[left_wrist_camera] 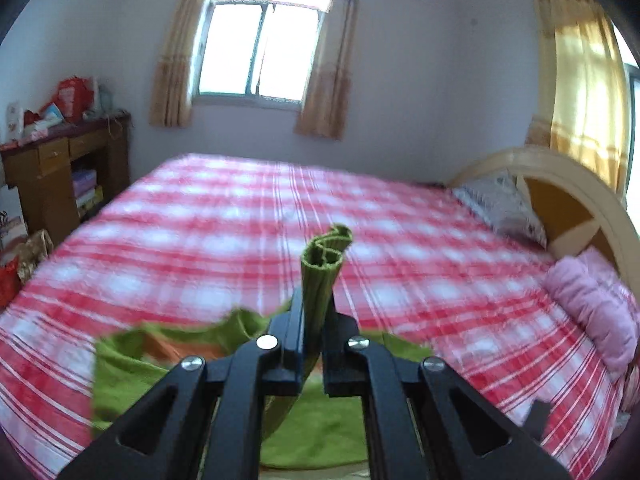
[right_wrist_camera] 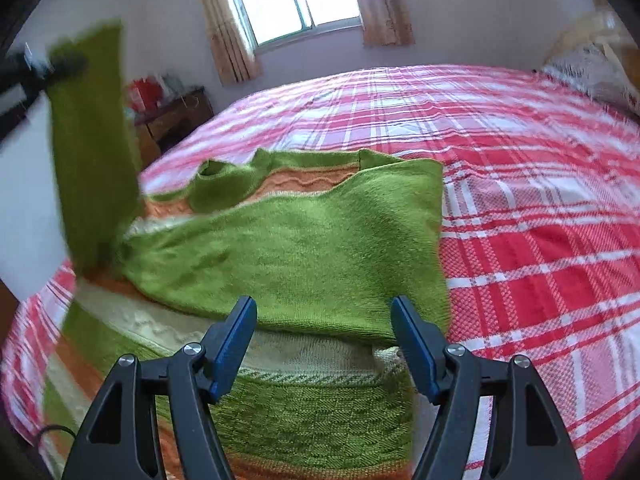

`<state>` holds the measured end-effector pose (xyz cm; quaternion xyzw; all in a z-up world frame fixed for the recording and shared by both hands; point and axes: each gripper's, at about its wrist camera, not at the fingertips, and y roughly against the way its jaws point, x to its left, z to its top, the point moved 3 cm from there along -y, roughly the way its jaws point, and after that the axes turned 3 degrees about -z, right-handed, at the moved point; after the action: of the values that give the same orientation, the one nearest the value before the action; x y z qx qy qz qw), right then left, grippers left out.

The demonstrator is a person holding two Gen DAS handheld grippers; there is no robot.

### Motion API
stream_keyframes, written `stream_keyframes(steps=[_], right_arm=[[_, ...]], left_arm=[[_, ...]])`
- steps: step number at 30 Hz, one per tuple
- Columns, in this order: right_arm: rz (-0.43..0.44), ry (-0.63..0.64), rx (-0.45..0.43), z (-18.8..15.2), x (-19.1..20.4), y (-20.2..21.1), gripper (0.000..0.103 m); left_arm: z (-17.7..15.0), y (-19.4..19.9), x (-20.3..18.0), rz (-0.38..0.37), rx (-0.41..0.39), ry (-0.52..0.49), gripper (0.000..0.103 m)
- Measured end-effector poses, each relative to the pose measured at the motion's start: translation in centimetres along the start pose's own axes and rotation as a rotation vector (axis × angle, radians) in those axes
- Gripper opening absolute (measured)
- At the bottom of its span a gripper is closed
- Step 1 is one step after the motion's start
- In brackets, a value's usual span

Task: Fold small clothes
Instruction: 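Carry the held sleeve across the sweater body and lay it down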

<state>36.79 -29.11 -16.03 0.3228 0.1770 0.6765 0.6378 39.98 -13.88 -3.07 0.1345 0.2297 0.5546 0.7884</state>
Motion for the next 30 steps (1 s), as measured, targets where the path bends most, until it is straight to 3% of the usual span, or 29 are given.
stream_keyframes(steps=[3, 4, 5, 8, 10, 13, 16, 19, 20, 22, 26, 30], right_arm=[[0.058, -0.077, -0.023, 0.1, -1.1, 0.4, 0.070], [0.068, -0.090, -0.026, 0.1, -1.3, 0.4, 0.070], [0.078, -0.102, -0.030, 0.2, -1.5, 0.5, 0.070], [0.103, -0.131, -0.041, 0.2, -1.8, 0.7, 0.070], [0.112, -0.144, -0.045, 0.2, -2.0, 0.8, 0.070], [0.119, -0.154, -0.050, 0.2, -2.1, 0.9, 0.070], [0.118, -0.154, -0.051, 0.2, -2.2, 1.0, 0.070], [0.119, -0.154, -0.051, 0.2, -2.3, 1.0, 0.070], [0.119, -0.154, -0.051, 0.2, -2.3, 1.0, 0.070], [0.119, -0.154, -0.051, 0.2, -2.2, 1.0, 0.070], [0.111, -0.149, -0.049, 0.1, -2.2, 1.0, 0.070], [0.107, -0.147, -0.048, 0.1, -2.3, 0.9, 0.070]], left_arm=[[-3.1, -2.7, -1.7, 0.017, 0.110, -0.002, 0.015], [-4.1, -3.2, -2.2, 0.009, 0.151, -0.021, 0.023], [-4.7, -3.4, -2.9, 0.013, 0.166, -0.042, 0.039], [-6.0, -1.5, -3.0, 0.018, 0.144, -0.135, 0.068], [-6.7, 0.2, -2.2, 0.034, 0.111, -0.192, 0.070], [-7.5, 1.6, 1.8, 0.184, 0.104, -0.259, 0.084], [-7.9, 1.5, 8.7, 0.393, 0.144, -0.253, 0.084], [-9.1, 1.1, 17.6, 0.520, 0.286, -0.110, 0.082], [-9.6, 1.1, 18.9, 0.524, 0.321, -0.084, 0.083], [-10.9, 1.7, 21.0, 0.459, 0.373, -0.010, 0.085], [-12.4, 4.0, 20.3, 0.409, 0.340, -0.032, 0.087], [-12.9, 4.3, 20.4, 0.395, 0.308, 0.016, 0.093]])
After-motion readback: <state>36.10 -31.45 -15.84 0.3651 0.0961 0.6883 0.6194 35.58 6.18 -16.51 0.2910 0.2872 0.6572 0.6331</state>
